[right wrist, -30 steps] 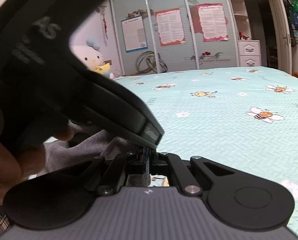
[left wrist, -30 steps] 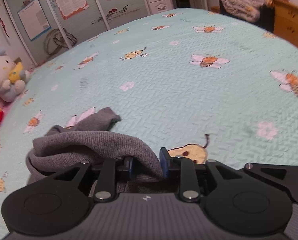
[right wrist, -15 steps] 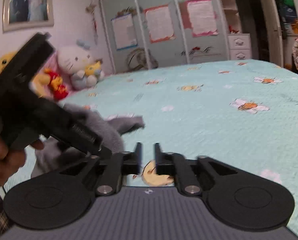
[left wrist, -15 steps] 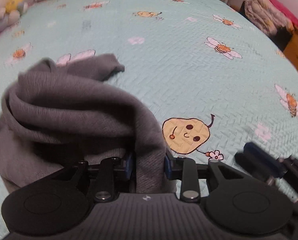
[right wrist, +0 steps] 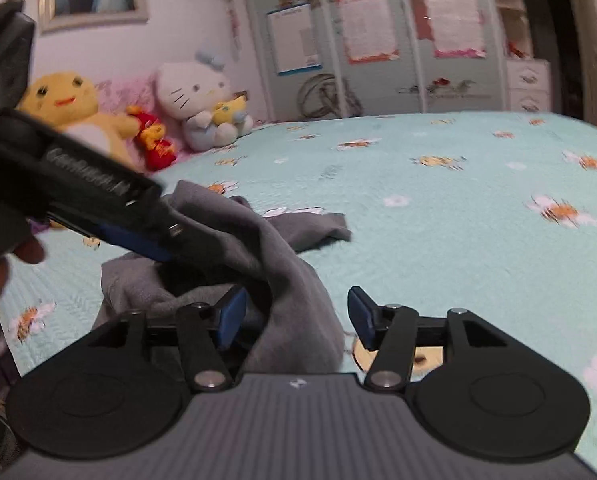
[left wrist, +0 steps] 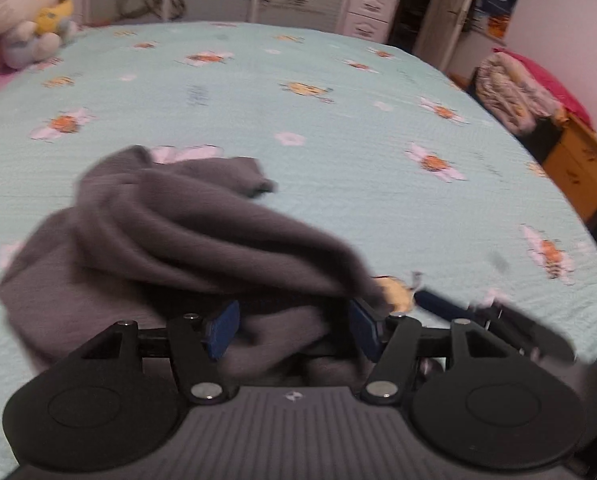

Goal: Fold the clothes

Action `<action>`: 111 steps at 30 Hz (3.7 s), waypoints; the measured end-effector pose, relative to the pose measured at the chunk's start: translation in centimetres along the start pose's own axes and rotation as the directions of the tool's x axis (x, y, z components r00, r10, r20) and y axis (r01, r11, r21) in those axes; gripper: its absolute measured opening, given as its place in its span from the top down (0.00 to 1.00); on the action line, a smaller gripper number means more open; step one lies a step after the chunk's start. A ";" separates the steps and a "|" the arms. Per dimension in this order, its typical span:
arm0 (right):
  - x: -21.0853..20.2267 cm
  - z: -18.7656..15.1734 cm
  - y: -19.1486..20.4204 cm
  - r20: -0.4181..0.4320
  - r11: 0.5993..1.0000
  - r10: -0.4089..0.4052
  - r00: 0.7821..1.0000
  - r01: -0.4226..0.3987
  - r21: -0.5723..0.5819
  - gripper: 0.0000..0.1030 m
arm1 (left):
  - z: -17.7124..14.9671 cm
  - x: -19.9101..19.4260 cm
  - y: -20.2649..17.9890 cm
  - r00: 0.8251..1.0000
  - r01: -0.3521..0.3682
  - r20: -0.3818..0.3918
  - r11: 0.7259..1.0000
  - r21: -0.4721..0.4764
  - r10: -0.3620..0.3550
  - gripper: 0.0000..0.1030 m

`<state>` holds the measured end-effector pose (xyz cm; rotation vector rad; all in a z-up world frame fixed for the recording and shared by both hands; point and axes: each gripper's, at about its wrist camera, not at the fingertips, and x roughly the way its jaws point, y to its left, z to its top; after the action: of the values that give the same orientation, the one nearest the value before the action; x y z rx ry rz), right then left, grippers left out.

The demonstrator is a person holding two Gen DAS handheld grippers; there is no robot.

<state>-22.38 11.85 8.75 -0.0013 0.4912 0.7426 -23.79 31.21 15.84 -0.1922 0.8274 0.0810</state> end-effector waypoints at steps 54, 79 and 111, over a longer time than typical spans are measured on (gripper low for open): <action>-6.4 0.2 -3.2 -0.023 0.965 -0.263 0.964 0.264 0.010 0.39 | -1.3 5.6 21.3 0.974 -0.220 -0.068 0.838 -0.499 0.216 0.37; -8.9 -4.9 -8.2 -0.015 0.799 -0.356 0.934 0.313 0.513 0.36 | -2.2 2.5 18.5 0.977 -0.203 -0.004 0.920 -0.334 0.214 0.96; -11.1 1.5 -4.8 0.138 0.892 -0.452 0.881 0.450 0.051 0.91 | -4.1 -7.4 10.2 0.989 0.122 0.110 0.967 -0.225 -0.099 0.96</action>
<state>-25.61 1.36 14.07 -0.0433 0.3377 0.2752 -33.30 40.40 17.19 -0.4505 0.7064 0.0808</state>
